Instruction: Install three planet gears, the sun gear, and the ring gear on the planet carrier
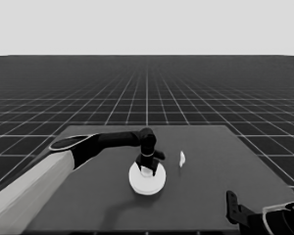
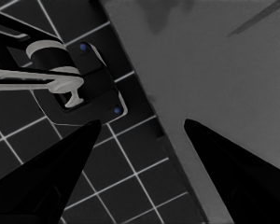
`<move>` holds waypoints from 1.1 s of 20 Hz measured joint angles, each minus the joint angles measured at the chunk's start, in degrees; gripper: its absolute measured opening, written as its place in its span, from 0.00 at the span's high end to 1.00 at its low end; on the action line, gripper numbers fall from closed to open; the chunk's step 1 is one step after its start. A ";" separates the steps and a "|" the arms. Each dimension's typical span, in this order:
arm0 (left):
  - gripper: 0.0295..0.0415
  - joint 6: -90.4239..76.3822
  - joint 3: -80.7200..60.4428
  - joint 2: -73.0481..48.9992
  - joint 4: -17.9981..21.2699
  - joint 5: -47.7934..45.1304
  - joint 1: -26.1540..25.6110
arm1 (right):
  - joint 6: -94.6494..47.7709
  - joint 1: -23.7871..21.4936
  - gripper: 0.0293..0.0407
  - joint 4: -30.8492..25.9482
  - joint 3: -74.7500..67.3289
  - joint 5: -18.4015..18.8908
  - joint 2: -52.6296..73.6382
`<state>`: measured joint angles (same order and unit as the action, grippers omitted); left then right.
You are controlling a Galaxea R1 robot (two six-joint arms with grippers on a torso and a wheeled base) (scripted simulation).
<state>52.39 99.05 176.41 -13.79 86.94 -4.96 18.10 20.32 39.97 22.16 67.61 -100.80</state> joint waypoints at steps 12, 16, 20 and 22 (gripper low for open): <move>0.26 -4.64 -0.01 0.01 0.00 -0.02 0.06 | 0.00 0.00 0.19 0.00 0.00 0.00 0.00; 0.25 -4.71 -0.02 0.02 0.00 -0.03 0.06 | 0.00 0.00 0.19 0.00 0.00 0.00 0.00; 0.24 16.24 -2.43 -0.61 3.46 0.87 4.20 | 0.00 0.00 0.19 0.00 0.00 0.00 0.00; 0.25 23.42 -2.91 -0.65 4.70 1.22 5.79 | 0.00 0.00 0.19 0.00 0.00 0.00 0.00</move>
<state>75.81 96.15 175.76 -9.09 88.16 0.83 18.10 20.32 39.97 22.16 67.61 -100.80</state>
